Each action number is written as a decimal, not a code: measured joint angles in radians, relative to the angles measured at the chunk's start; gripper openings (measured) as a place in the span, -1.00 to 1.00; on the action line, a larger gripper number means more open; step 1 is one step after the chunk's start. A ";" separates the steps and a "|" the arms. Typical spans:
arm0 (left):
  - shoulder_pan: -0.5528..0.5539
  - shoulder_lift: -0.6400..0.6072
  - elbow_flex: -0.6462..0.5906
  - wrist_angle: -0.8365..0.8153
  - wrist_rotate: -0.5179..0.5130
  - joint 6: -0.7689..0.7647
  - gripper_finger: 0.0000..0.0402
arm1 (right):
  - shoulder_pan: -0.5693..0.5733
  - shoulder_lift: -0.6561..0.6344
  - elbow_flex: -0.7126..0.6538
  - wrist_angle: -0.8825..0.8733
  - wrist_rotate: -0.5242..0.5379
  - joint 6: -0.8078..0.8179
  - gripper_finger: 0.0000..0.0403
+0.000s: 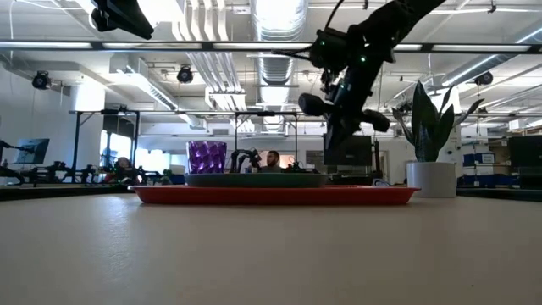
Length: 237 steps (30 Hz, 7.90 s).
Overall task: Pick and place plate/cup/fork/spoon on tray
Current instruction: Move the orange tray to the center of the table, then put the orange spoon to the left side of the orange fork on the orange tray
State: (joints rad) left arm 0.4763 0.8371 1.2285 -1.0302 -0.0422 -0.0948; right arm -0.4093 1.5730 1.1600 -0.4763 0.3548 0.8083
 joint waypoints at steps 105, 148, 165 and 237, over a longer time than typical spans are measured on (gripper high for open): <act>0.000 0.049 0.000 0.018 0.000 -0.003 -0.55 | -0.087 0.780 0.956 -0.408 -0.386 -0.441 -0.96; -0.257 0.070 -0.149 -0.201 0.091 -0.148 -0.79 | 0.237 0.101 0.925 -0.465 -0.166 -0.611 -0.96; -1.000 0.260 -0.223 -0.226 0.018 -0.683 -1.00 | 0.233 0.148 0.900 -0.461 -0.134 -0.582 -0.96; -1.162 0.546 -0.634 0.632 -0.084 -1.363 -1.00 | 0.257 0.136 0.899 -0.499 -0.227 -0.697 -0.96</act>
State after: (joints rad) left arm -0.6856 1.3834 0.5949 -0.3980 -0.1262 -1.4582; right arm -0.1524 1.7092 2.0590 -0.9756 0.1276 0.1116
